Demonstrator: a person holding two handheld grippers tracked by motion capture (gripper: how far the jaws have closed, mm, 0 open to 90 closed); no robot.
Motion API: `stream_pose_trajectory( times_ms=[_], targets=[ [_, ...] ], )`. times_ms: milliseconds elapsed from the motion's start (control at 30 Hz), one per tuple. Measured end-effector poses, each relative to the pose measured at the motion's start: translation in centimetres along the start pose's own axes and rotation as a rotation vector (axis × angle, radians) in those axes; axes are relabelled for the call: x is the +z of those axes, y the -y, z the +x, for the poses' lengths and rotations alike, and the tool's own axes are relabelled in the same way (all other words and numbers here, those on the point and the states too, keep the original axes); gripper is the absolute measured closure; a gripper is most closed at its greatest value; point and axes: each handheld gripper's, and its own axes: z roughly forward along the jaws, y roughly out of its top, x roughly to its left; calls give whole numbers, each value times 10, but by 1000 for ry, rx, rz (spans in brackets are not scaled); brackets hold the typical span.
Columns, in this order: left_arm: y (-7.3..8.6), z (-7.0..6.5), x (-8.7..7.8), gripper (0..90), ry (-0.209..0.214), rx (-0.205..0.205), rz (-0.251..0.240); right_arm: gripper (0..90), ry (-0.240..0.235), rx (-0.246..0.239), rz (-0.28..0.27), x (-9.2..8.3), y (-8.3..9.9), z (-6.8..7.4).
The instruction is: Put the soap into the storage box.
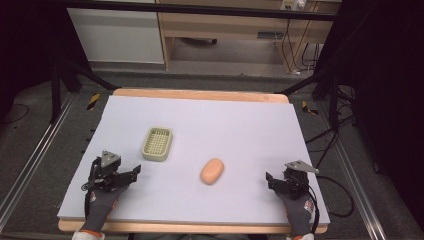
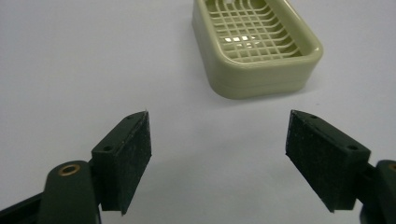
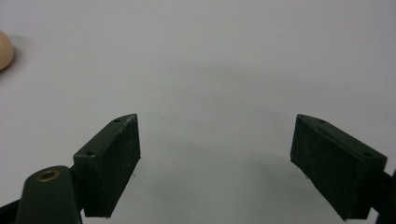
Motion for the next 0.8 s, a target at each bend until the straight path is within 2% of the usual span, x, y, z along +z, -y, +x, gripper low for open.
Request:
stream_pose_trajectory(
  times_ms=[500,800],
  targets=[
    [-6,-20,-5,226,40,42,-12,151,17,-12,24,1,0,2],
    [-9,-30,-6,225,61,62,-13,146,23,-17,19,0,0,2]
  ],
)
